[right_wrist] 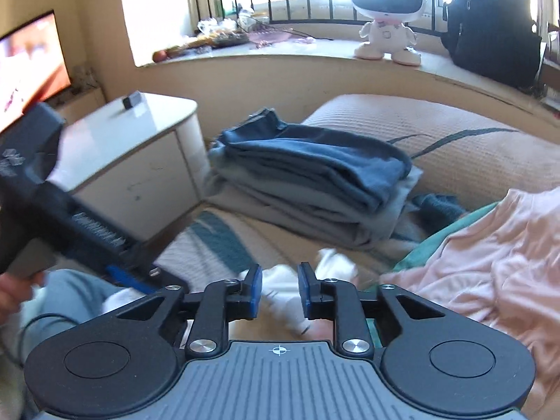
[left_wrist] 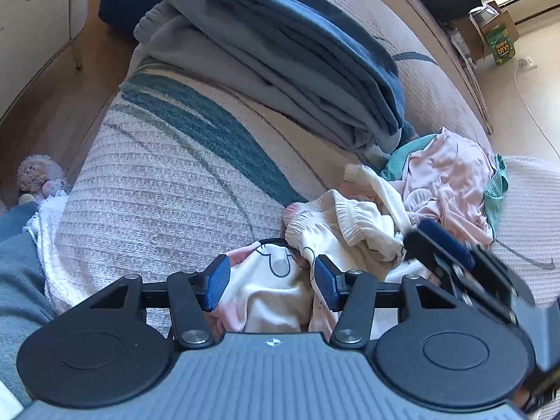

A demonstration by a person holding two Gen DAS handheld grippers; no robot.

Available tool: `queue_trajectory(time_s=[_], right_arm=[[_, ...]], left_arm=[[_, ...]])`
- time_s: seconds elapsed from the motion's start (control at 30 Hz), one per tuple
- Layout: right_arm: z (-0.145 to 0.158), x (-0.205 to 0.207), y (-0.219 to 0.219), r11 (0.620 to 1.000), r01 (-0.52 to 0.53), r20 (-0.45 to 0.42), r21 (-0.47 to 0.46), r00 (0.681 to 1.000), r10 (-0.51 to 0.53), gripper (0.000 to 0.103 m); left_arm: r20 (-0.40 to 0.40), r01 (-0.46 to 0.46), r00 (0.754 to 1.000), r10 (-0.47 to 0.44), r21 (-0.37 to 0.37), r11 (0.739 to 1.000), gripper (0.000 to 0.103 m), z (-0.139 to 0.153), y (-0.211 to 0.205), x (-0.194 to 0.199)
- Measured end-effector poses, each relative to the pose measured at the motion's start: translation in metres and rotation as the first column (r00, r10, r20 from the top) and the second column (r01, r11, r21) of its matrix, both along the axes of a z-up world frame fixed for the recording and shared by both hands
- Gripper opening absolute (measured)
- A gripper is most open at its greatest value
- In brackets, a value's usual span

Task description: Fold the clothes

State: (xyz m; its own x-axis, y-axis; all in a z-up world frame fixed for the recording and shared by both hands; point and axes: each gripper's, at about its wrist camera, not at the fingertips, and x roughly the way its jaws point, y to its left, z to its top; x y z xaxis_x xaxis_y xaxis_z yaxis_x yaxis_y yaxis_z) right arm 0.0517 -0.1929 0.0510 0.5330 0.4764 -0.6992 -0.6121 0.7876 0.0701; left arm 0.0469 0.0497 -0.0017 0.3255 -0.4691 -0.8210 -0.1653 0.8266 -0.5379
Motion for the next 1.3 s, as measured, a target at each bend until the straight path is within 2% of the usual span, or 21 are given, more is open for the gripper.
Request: queue_trajectory(time_s=[0.1,0.23,0.27,0.3,0.4,0.57,0.67,0.9,0.97,1.1,1.17,1.3], right_arm=[[-0.014,0.013,0.009,0.999,-0.008,-0.015,-0.043,1.000,0.007,0.048],[-0.039,0.020,0.018,0.996,-0.025,-0.080,-0.083,0.997,0.018,0.047],[-0.042,0.019,0.019,0.996,-0.026,-0.084,-0.089,0.996,0.018,0.045],[-0.044,0.018,0.018,0.995,-0.025,-0.087,-0.093,0.996,0.017,0.036],[-0.042,0.017,0.013,0.997,-0.005,-0.091,-0.081,0.996,-0.003,0.020],[-0.027,0.012,-0.003,0.997,0.035,-0.060,-0.064,0.997,-0.039,0.013],[-0.021,0.010,-0.010,0.998,0.038,-0.049,-0.058,0.998,-0.041,0.013],[-0.001,0.015,-0.013,0.999,0.009,0.004,-0.038,1.000,-0.009,0.024],[0.007,0.015,-0.007,0.999,-0.023,0.025,-0.037,0.999,0.024,0.028],[0.004,0.004,0.014,0.984,-0.139,0.047,-0.111,0.988,0.145,0.036],[-0.004,0.003,0.020,0.977,-0.153,0.047,-0.151,0.986,0.162,0.036],[-0.013,-0.001,0.020,0.971,-0.164,0.017,-0.175,0.985,0.169,0.036]], left_arm=[[-0.004,0.001,1.000,-0.001,0.002,1.000,0.052,-0.001,-0.001,0.000],[-0.014,-0.004,1.000,0.004,0.002,1.000,0.053,-0.003,-0.001,-0.001],[-0.015,-0.005,1.000,0.005,0.005,1.000,0.053,-0.003,-0.001,-0.001],[-0.014,-0.006,1.000,0.007,0.009,1.000,0.053,-0.003,-0.001,0.000],[-0.008,-0.016,1.000,0.016,0.016,1.000,0.053,-0.002,0.001,0.000],[0.003,-0.033,0.999,0.033,0.019,0.999,0.054,0.000,0.005,-0.002],[0.011,-0.038,0.999,0.037,0.011,0.999,0.055,0.002,0.005,-0.003],[0.056,-0.025,0.998,0.026,-0.027,0.999,0.067,0.011,-0.001,-0.004],[0.058,-0.031,0.998,0.033,-0.033,0.999,0.067,0.012,-0.001,-0.002],[0.053,-0.043,0.998,0.044,-0.016,0.999,0.066,0.011,-0.001,0.002],[0.052,-0.048,0.997,0.049,-0.016,0.999,0.066,0.010,0.001,0.002],[0.050,-0.050,0.997,0.051,-0.027,0.998,0.066,0.010,0.005,0.004]])
